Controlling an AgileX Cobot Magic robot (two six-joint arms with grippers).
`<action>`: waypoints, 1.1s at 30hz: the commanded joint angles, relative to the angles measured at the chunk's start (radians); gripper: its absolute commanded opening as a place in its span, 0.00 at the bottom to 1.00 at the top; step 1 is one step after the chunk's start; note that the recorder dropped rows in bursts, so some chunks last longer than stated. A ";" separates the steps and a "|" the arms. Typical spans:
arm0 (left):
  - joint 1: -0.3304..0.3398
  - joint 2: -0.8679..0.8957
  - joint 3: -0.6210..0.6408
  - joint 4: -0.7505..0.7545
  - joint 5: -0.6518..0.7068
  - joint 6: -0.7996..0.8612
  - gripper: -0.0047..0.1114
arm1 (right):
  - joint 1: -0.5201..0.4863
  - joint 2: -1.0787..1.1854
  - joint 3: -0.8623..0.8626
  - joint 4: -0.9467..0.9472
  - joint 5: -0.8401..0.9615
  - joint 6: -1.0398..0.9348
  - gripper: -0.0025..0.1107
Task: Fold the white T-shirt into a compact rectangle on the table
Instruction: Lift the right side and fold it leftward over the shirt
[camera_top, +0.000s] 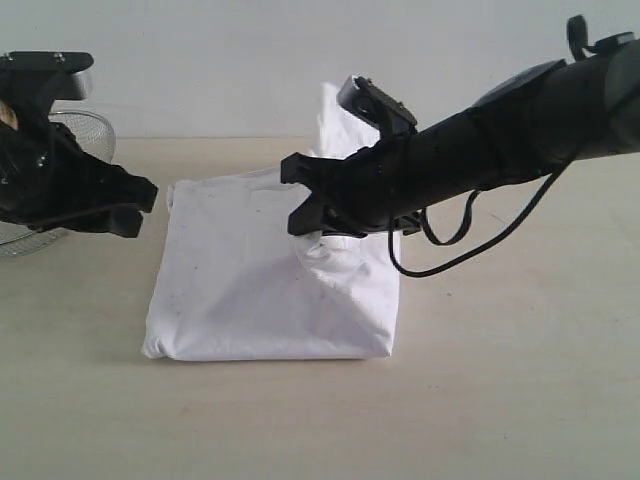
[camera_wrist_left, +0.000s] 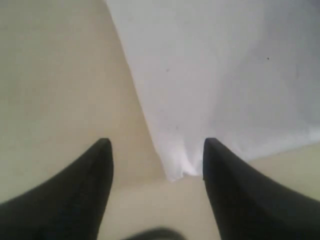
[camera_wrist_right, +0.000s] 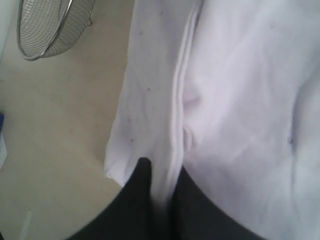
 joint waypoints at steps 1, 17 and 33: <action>0.000 -0.051 -0.004 0.074 0.062 -0.052 0.48 | 0.048 0.010 -0.024 0.028 -0.014 0.009 0.02; 0.000 -0.084 -0.004 0.068 0.098 -0.059 0.48 | 0.173 0.063 -0.095 0.064 -0.064 0.022 0.02; 0.000 -0.084 -0.004 0.066 0.121 -0.059 0.48 | 0.240 0.156 -0.245 0.077 -0.022 0.039 0.02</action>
